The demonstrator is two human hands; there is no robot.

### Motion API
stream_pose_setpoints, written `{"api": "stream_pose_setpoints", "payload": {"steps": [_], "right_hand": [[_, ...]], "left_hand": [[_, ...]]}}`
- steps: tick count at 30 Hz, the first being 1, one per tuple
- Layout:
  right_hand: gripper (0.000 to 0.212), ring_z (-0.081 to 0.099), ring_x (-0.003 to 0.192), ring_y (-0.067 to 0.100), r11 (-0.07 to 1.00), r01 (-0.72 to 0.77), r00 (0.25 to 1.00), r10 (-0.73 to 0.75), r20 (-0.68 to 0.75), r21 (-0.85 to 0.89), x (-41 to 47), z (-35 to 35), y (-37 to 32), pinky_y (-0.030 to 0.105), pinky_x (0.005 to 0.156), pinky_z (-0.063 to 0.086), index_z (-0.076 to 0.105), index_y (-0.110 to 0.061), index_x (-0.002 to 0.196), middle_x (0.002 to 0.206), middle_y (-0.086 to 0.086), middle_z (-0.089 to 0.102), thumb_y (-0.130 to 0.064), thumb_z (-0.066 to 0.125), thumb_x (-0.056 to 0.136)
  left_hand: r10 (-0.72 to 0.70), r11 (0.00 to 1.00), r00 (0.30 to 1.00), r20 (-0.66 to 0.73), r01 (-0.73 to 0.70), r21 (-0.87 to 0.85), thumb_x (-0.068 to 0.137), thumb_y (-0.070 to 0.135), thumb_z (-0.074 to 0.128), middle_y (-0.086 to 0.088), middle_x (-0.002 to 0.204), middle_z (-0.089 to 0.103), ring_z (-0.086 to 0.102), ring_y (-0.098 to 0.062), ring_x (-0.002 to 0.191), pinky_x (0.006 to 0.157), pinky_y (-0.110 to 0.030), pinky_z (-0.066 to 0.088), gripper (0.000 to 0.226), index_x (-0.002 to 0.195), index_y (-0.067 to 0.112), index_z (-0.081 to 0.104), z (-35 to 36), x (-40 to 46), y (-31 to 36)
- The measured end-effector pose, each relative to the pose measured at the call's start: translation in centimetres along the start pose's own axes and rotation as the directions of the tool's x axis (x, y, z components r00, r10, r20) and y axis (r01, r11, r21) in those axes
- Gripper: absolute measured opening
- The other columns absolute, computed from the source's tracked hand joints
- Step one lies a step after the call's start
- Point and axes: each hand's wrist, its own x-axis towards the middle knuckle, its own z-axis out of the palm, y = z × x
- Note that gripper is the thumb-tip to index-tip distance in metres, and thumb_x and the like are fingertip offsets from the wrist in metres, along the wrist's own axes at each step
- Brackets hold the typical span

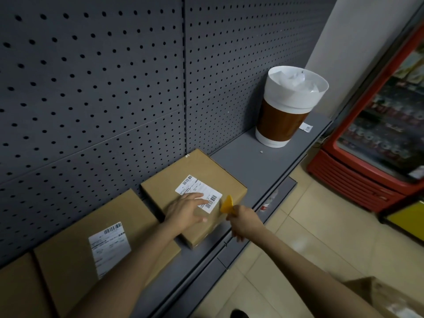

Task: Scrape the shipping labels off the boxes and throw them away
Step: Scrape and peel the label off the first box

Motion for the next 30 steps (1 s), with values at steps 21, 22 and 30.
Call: {"api": "stream_pose_setpoints", "payload": {"steps": [21, 22, 30], "right_hand": [[0.029, 0.046, 0.041, 0.012, 0.940, -0.136, 0.982, 0.086, 0.170, 0.312, 1.1, 1.0, -1.7, 0.021, 0.040, 0.043, 0.056, 0.003, 0.109, 0.060, 0.007, 0.053, -0.014, 0.035, 0.100], [0.027, 0.045, 0.041, 0.012, 0.933, -0.137, 0.982, 0.084, 0.170, 0.333, 1.2, 1.0, -1.6, 0.021, 0.039, 0.042, 0.054, 0.001, 0.109, 0.063, 0.008, 0.054, -0.015, 0.034, 0.101], [0.029, 0.038, 0.028, 0.004, 0.844, -0.126, 0.985, 0.046, 0.164, 0.521, 1.4, 2.0, -0.1, 0.016, 0.032, 0.035, 0.050, -0.005, 0.119, 0.055, 0.003, 0.044, -0.018, 0.032, 0.101]], "left_hand": [[-0.049, 0.999, 0.999, 0.006, 0.049, -0.001, 0.084, 0.044, 0.059, 0.015, 0.157, 0.017, 0.008, -0.008, 0.146, 0.120, -0.037, -0.002, 0.063, 0.140, 0.046, 0.030, 1.9, -0.1, 0.0], [-0.047, 0.999, 0.999, 0.006, 0.047, 0.003, 0.084, 0.044, 0.059, 0.015, 0.157, 0.017, 0.008, -0.008, 0.146, 0.120, -0.037, -0.002, 0.063, 0.140, 0.046, 0.030, 1.9, -0.1, 0.0], [-0.039, 0.999, 0.999, -0.005, 0.039, 0.005, 0.083, 0.048, 0.058, 0.016, 0.156, 0.017, 0.010, -0.007, 0.146, 0.120, -0.038, 0.000, 0.062, 0.138, 0.047, 0.030, 2.0, -0.2, -0.2]]}}
